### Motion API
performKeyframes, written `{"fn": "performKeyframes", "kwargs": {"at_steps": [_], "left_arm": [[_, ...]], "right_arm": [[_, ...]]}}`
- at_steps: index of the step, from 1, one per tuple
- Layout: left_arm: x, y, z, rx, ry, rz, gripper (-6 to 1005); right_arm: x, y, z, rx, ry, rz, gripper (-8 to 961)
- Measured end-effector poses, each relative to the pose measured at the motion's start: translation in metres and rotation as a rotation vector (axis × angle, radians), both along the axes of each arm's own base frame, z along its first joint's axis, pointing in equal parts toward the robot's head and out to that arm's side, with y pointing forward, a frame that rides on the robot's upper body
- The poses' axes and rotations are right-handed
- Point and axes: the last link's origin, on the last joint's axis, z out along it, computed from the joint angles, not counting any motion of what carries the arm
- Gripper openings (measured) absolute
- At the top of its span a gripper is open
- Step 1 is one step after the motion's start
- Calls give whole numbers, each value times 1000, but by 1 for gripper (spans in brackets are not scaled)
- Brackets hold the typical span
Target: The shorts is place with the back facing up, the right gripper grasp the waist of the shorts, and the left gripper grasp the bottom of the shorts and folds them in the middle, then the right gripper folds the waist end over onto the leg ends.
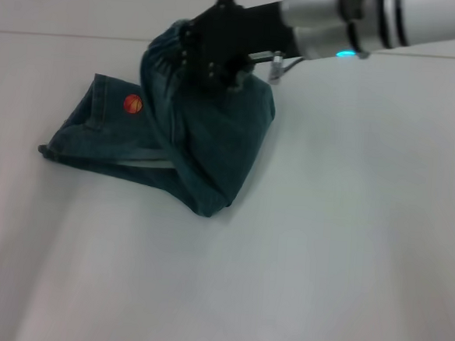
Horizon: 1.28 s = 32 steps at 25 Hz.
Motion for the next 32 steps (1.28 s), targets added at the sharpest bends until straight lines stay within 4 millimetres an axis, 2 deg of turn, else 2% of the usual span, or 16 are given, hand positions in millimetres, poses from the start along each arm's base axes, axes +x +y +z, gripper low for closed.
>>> {"fn": "performKeyframes", "kwargs": {"at_steps": [5,9,14,22,25,32], "left_arm": [[-6,-23,-2,5,-10,-3,1],[-8,-32,-5,1,-21,-5,1],[-14,-40,-4,12,-31,23,1],[-14,-41,-9,-1,-41,29,0],[-13,-41,-9,-7,-37,26,0],[-7,-37,-11,-51,7,-25,11]], "right_arm": [[-21,9,-28,52,-102,59,86],[-30,7,-40,74,-155,128,86],[-34,1,-47,61,-178,201,243],[-33,0,-51,83,-181,224,572],[-30,3,-45,103,-155,188,690],[-20,10,-16,182,-60,32,847]]}}
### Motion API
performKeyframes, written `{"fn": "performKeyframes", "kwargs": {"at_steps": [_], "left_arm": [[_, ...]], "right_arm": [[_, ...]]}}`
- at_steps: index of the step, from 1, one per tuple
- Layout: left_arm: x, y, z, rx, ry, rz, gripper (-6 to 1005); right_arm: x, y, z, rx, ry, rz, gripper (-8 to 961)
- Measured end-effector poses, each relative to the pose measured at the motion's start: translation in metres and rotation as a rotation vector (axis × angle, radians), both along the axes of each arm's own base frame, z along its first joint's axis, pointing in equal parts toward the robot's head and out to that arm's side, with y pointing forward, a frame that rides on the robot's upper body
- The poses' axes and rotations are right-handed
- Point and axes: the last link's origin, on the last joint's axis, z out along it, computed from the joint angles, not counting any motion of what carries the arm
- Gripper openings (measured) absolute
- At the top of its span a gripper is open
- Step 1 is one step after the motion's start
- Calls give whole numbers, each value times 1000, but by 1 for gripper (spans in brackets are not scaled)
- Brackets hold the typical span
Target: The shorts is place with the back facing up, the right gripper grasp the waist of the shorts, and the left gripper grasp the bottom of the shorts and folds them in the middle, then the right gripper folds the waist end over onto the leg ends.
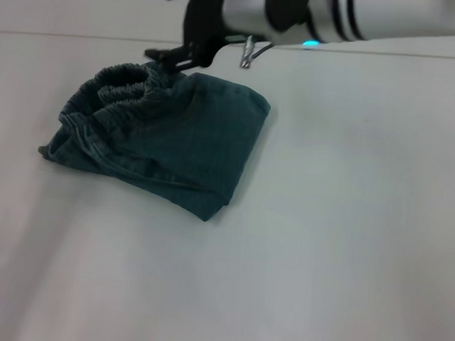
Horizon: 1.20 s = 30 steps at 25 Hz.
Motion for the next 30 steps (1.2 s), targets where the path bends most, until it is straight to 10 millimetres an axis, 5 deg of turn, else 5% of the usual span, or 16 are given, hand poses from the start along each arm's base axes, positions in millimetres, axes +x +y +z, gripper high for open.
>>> {"fn": "performKeyframes", "kwargs": {"at_steps": [3,13,24,30], "left_arm": [[5,1,0,-45,39,-54,42],[14,8,10,-182,-24,-153,148],[26,7,9,-227,-24,-234,597],[27,7,7,-231,-24,-235,727]], "right_arm": [[5,8,21,37,48,-115,914],[11,26,60,49,-25,-362,909],[34,7,29,-104,-71,-405,907],[43,4,3,-102,-49,-359,906]]}}
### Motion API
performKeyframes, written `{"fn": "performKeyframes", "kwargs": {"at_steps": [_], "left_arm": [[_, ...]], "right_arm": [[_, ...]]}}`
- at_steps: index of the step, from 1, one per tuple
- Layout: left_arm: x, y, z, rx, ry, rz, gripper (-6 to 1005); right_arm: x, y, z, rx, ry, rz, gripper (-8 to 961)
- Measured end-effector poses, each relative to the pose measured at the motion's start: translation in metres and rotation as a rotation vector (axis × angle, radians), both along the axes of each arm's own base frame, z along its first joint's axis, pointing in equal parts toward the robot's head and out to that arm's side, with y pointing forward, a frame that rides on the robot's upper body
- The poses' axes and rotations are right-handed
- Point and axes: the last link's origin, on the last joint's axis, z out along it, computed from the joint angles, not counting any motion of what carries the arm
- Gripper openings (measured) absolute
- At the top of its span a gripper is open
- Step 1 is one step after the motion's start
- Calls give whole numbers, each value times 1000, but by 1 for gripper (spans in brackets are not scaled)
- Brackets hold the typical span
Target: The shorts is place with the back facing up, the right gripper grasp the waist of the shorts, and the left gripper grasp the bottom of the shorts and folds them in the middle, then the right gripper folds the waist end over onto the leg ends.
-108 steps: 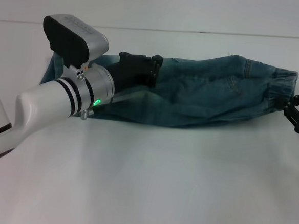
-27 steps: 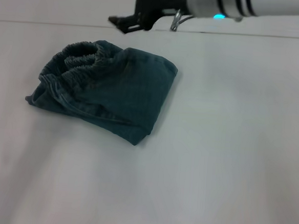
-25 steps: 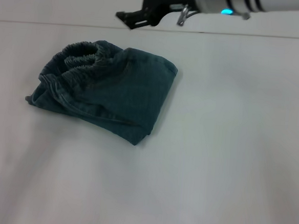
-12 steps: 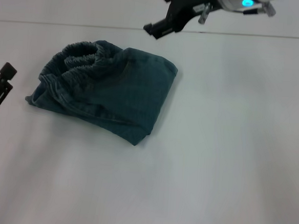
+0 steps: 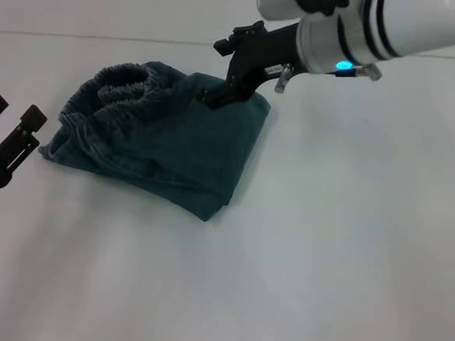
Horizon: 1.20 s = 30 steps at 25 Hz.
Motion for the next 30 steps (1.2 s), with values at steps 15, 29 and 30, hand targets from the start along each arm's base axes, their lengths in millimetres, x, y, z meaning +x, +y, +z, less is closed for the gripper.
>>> {"fn": "performKeyframes", "kwargs": {"at_steps": [15,29,30], "left_arm": [[3,2,-1,18,8,-12,728],[9,11,-1,18,8,-36,724],[10,11,-1,17,8,-37,724]], "right_arm": [[16,0,-44,104,-45,78,901],[15,12,-40,212,-35,148,902],[13,13,-39,218,-30,157,902]]}}
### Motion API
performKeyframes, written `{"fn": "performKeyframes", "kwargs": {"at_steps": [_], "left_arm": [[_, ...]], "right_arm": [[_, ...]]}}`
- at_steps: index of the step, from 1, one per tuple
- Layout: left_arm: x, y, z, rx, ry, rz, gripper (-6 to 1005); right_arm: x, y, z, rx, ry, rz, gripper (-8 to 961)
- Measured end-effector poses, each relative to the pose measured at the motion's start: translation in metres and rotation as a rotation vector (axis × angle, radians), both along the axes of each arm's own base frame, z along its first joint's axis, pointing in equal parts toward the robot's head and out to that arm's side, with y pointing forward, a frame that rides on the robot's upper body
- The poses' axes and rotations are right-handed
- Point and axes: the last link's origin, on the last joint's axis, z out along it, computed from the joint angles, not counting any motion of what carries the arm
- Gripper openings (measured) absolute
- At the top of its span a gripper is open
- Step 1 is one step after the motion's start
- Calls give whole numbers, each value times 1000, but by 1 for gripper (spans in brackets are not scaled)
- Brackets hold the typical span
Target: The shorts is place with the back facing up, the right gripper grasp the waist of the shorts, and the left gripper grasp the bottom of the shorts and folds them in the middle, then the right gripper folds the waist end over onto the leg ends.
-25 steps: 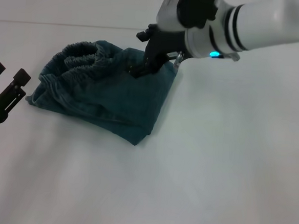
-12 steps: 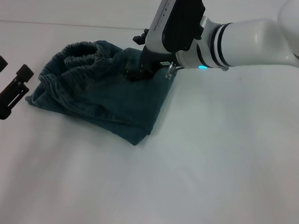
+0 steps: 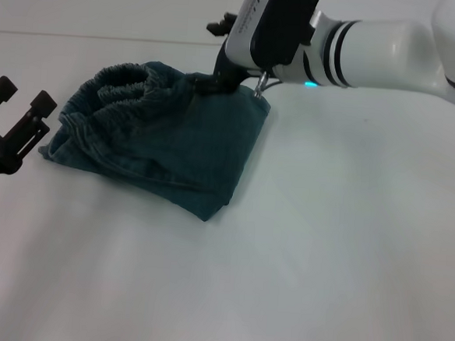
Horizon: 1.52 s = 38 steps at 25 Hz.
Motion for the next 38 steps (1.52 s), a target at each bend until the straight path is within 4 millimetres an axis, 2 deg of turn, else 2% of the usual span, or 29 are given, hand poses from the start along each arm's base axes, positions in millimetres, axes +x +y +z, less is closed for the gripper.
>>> {"fn": "performKeyframes", "kwargs": {"at_steps": [6,10,11,12,13,14,17,22,24,26,30,31,32,33,38], "left_arm": [[-1,0,1,1,5,2,724],[-3,0,4,4,17,7,725],[-4,0,5,6,19,7,725],[-4,0,7,7,20,8,725],[-5,1,10,5,18,11,725],[-5,1,12,3,16,13,725],[-7,4,18,-23,17,25,726],[-7,4,13,-64,51,23,726],[-8,2,9,-84,75,20,727],[-10,-1,7,-94,106,19,727],[-15,-9,3,-95,171,12,727],[-16,-10,1,-108,179,10,728],[-17,-12,-1,-127,183,12,728],[-18,-13,-1,-145,185,16,728],[-22,-15,-7,-242,214,17,728]], "right_arm": [[-16,6,10,26,59,21,902],[-15,-2,25,-4,165,-20,902],[-12,-8,39,-5,231,-47,902],[-12,-8,39,-5,231,-47,903],[-9,-17,58,-4,308,-76,903],[-9,-17,58,-4,308,-76,903],[1,-34,90,-24,444,-142,903],[13,-59,138,-172,592,-314,903],[16,-66,147,-250,606,-386,903],[19,-75,148,-315,584,-431,904],[39,-95,133,-372,492,-438,904],[49,-100,128,-365,476,-432,904],[68,-109,121,-338,465,-418,904],[68,-109,121,-338,465,-418,904],[115,-131,116,-232,525,-352,905]]}}
